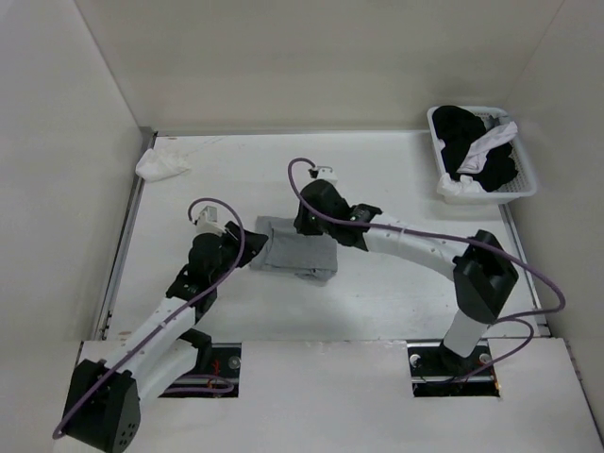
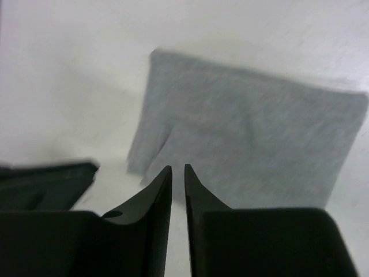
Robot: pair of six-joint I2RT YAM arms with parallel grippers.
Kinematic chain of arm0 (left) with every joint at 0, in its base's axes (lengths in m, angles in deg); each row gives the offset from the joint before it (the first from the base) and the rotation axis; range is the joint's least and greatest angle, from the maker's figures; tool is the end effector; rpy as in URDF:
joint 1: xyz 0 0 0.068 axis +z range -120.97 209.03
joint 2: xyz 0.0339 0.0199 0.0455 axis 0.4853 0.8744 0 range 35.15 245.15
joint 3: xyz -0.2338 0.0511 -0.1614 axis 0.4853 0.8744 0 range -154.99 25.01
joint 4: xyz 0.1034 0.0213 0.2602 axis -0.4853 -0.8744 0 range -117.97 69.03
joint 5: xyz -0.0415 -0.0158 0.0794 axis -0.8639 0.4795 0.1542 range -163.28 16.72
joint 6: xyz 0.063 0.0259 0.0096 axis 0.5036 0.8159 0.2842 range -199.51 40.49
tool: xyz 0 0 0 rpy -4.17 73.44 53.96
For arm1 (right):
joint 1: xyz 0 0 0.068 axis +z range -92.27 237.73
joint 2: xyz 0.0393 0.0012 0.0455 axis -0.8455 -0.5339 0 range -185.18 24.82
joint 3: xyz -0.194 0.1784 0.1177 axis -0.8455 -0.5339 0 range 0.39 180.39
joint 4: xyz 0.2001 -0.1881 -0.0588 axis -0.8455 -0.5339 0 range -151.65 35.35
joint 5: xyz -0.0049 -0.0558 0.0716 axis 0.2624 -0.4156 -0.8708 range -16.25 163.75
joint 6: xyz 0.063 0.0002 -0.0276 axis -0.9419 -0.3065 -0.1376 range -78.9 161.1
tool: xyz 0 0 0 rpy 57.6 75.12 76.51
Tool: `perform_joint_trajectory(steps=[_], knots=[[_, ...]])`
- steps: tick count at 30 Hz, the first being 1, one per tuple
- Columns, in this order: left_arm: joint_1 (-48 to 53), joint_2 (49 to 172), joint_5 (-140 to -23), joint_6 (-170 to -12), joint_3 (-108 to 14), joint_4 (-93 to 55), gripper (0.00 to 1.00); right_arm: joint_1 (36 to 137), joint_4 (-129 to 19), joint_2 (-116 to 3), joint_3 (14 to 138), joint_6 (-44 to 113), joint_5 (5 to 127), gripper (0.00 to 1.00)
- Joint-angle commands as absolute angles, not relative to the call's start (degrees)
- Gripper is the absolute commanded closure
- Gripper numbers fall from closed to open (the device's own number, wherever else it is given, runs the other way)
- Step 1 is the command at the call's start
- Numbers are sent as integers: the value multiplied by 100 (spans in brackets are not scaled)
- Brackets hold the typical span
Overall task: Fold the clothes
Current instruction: Fold the tank top
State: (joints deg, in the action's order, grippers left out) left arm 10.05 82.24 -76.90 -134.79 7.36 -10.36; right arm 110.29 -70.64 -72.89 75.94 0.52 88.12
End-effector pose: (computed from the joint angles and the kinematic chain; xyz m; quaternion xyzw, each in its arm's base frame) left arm 0.1997 -0.0725 0.1988 -0.2358 0.7781 -0.3716 0.4482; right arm 0.2705 0.3304 0.2677 -0.0388 0.8931 0.2377 0.3799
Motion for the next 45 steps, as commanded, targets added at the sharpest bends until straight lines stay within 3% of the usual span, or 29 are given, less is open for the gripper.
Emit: perform_joint_trajectory(steps=[1, 4, 17, 29, 32, 37, 40, 45], knots=[[632, 8384, -7206, -13137, 786, -603, 63, 10831, -6599, -7783, 7702, 347, 8360, 75], [351, 8621, -6907, -13022, 918, -665, 63, 10735, -6555, -8081, 8175, 602, 8263, 60], [201, 10590, -6722, -12749, 998, 399, 58, 10506, -7135, -9787, 10049, 1024, 7569, 57], [245, 10564, -6906, -12881, 1305, 689, 77, 10515, -7504, -10481, 10682, 1280, 7946, 53], [218, 10547, -6924, -12899, 1297, 672, 82, 10523, -7557, -10631, 10831, 1323, 8078, 55], [201, 10310, -6933, -12943, 1332, 575, 87, 10523, -7531, -10728, 10929, 1298, 8262, 82], [174, 10064, -6933, -12969, 1332, 426, 91, 10532, -7417, -10684, 10937, 1253, 8386, 93], [183, 9353, -6933, -13066, 1332, -13, 93, 10585, -7118, -10395, 10789, 1165, 8403, 99]])
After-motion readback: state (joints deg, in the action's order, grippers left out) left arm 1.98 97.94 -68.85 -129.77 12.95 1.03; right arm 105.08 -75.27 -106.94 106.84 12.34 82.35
